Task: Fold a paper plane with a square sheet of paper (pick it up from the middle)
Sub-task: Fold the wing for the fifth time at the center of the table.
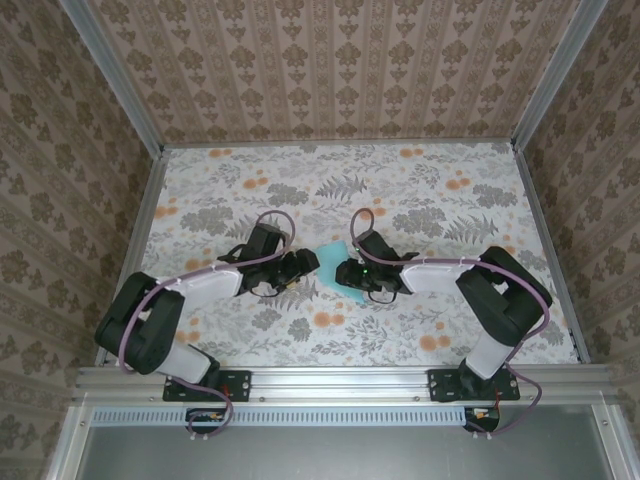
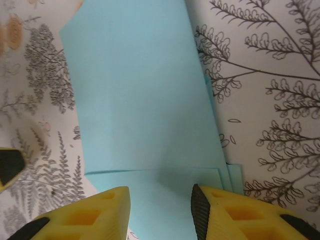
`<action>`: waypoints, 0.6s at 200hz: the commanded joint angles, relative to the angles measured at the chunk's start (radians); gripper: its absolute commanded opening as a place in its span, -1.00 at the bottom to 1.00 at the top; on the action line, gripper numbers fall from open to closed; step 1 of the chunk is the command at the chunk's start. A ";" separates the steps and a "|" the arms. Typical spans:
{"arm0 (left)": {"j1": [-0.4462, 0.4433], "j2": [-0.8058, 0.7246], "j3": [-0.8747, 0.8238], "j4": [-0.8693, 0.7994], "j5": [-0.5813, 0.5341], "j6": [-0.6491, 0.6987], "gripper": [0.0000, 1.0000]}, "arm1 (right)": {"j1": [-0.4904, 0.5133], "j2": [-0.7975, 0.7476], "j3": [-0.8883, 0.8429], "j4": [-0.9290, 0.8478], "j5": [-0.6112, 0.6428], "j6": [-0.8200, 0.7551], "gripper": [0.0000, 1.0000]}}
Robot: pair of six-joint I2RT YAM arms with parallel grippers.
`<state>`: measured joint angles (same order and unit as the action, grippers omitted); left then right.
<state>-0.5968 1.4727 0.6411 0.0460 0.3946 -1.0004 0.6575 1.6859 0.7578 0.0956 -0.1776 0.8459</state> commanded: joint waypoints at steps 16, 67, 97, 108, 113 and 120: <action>-0.026 0.058 0.028 0.076 0.047 -0.056 0.40 | -0.086 0.015 -0.125 0.171 -0.179 0.060 -0.19; -0.044 0.134 0.074 0.103 0.079 -0.078 0.16 | -0.141 0.014 -0.168 0.211 -0.260 0.050 -0.19; -0.049 0.171 0.094 0.111 0.090 -0.084 0.00 | -0.157 0.015 -0.178 0.211 -0.273 0.041 -0.20; -0.050 0.182 0.098 0.120 0.094 -0.087 -0.05 | -0.163 0.018 -0.181 0.216 -0.279 0.042 -0.20; -0.050 0.185 0.099 0.129 0.098 -0.090 -0.07 | -0.166 0.017 -0.182 0.220 -0.283 0.041 -0.19; -0.052 0.191 0.101 0.133 0.102 -0.093 -0.07 | -0.169 0.018 -0.183 0.223 -0.287 0.041 -0.20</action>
<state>-0.6407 1.6421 0.7170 0.1493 0.4664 -1.0775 0.5106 1.6802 0.6090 0.3691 -0.4679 0.8944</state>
